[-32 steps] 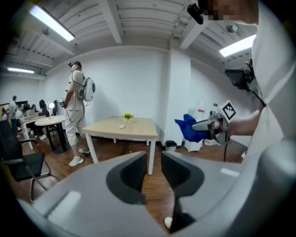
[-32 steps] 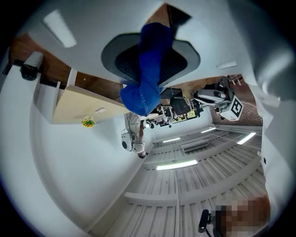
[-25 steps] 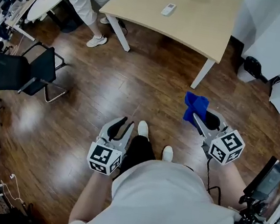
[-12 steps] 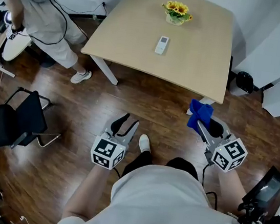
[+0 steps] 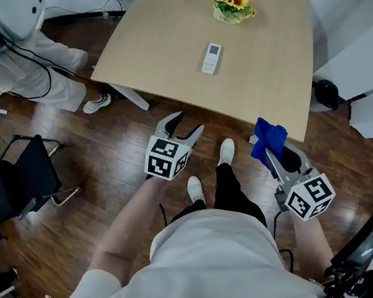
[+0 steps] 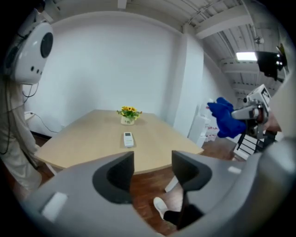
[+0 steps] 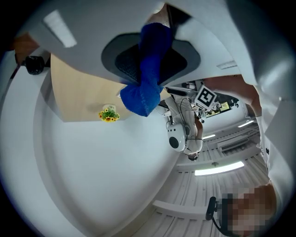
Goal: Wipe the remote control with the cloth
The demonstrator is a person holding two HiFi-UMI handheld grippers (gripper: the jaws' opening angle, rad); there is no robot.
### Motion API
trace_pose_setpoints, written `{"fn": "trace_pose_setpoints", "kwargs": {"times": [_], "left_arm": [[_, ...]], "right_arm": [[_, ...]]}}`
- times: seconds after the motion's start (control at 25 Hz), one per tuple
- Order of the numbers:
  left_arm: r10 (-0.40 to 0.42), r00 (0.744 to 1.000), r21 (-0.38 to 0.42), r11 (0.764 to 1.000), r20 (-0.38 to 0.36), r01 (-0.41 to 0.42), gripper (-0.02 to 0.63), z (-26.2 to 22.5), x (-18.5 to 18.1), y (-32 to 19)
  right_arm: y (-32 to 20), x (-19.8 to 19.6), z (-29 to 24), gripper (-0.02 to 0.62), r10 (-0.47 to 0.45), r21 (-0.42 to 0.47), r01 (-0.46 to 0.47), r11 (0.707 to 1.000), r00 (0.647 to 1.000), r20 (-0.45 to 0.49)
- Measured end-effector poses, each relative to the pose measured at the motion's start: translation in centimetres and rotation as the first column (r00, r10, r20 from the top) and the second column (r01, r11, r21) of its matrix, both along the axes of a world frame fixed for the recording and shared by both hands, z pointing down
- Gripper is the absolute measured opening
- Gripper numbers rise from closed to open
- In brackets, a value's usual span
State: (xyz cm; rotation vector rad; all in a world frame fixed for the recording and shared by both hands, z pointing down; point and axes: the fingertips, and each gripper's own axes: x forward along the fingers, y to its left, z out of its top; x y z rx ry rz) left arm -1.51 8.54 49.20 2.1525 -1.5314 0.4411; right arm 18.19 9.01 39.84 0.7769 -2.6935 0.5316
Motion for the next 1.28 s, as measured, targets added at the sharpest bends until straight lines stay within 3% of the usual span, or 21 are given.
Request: {"fn": "trace_pose_setpoints", "kwargs": {"times": [0.24, 0.4, 0.56, 0.8, 1.04, 1.08, 1.12, 1.28], "left_arm": [[-0.082, 0.994, -0.102, 0.991, 0.066, 0.089, 0.315, 5.7, -0.8, -11.3], [-0.138, 0.978, -0.186, 0.968, 0.157, 0.166, 0.352, 10.8, -2.2, -17.7], [-0.167, 0.970, -0.246, 0.947, 0.178, 0.208, 0.362, 14.6, -2.6, -22.5], [-0.204, 0.952, -0.237, 0.937, 0.228, 0.258, 0.362, 16.7, -4.1, -22.5], [-0.220, 0.958, -0.216, 0.942, 0.187, 0.258, 0.364, 16.3, -3.6, -22.0], [-0.200, 0.961, -0.213, 0.947, 0.193, 0.240, 0.340, 16.5, -3.2, -22.5], [-0.180, 0.964, -0.215, 0.951, 0.197, 0.222, 0.276, 16.7, -2.9, -22.9], [-0.168, 0.969, -0.247, 0.946, 0.184, 0.211, 0.270, 16.8, -2.7, -23.2]], "right_arm": [[-5.5, -0.7, 1.4, 0.103, -0.022, -0.019, 0.022, 1.000, 1.000, 0.003], [-10.2, 0.0, 2.3, 0.103, -0.060, -0.046, 0.060, 0.997, 0.998, -0.007], [-15.2, 1.2, 4.1, 0.103, -0.085, -0.108, 0.082, 0.991, 0.996, -0.023], [-16.9, 1.8, 5.1, 0.103, -0.090, -0.145, 0.085, 0.986, 0.996, -0.028], [-18.9, 2.5, 6.3, 0.103, -0.091, -0.164, 0.086, 0.983, 0.996, -0.022], [-19.7, 2.6, 6.9, 0.103, -0.092, -0.180, 0.087, 0.980, 0.996, -0.019], [-20.4, 2.6, 7.4, 0.103, -0.093, -0.194, 0.088, 0.977, 0.996, -0.017], [-21.1, 2.0, 8.4, 0.103, -0.108, -0.214, 0.103, 0.971, 0.994, -0.011]]}}
